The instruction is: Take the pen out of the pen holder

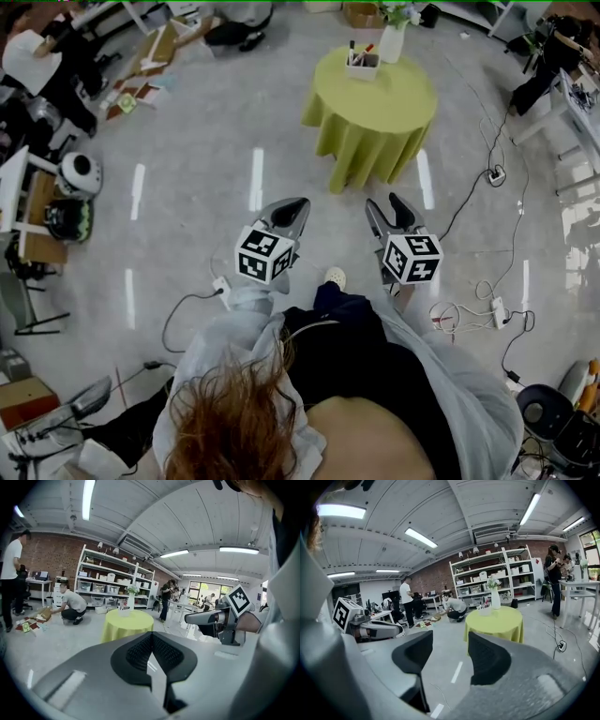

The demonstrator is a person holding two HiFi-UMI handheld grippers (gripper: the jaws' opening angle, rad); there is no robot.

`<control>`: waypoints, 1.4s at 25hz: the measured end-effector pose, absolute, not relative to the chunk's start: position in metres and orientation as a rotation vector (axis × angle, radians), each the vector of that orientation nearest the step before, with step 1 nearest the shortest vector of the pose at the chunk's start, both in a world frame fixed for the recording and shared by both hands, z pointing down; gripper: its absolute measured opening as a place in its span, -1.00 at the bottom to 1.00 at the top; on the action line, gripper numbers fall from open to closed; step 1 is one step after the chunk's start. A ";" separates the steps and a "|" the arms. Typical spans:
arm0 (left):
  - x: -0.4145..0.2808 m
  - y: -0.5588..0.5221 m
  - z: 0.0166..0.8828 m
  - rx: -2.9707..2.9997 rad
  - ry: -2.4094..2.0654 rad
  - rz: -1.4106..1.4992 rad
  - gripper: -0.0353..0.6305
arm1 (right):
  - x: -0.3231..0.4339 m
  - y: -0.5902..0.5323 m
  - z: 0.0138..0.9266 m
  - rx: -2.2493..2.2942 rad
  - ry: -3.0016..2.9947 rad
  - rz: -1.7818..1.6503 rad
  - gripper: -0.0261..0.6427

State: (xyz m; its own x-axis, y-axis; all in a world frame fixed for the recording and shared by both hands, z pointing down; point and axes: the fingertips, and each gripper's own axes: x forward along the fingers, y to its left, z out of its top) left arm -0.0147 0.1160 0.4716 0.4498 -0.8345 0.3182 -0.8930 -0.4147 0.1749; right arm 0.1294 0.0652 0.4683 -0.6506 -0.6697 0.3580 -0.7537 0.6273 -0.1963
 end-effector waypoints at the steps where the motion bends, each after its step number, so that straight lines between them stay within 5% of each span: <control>1: -0.014 0.108 0.472 2.385 -1.478 0.262 -0.84 | 0.130 0.057 0.468 1.155 -2.605 0.486 -0.22; 35: -0.008 0.038 0.508 2.291 -1.482 0.249 -0.84 | 0.132 -0.015 0.507 1.081 -2.569 0.599 -0.23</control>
State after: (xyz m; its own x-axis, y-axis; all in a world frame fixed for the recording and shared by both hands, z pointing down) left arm -0.0076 0.0382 0.5080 0.4224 -0.8328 0.3579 -0.9040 -0.3584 0.2328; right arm 0.1322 -0.0151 0.5067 -0.6766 -0.6085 0.4146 -0.7292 0.6321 -0.2622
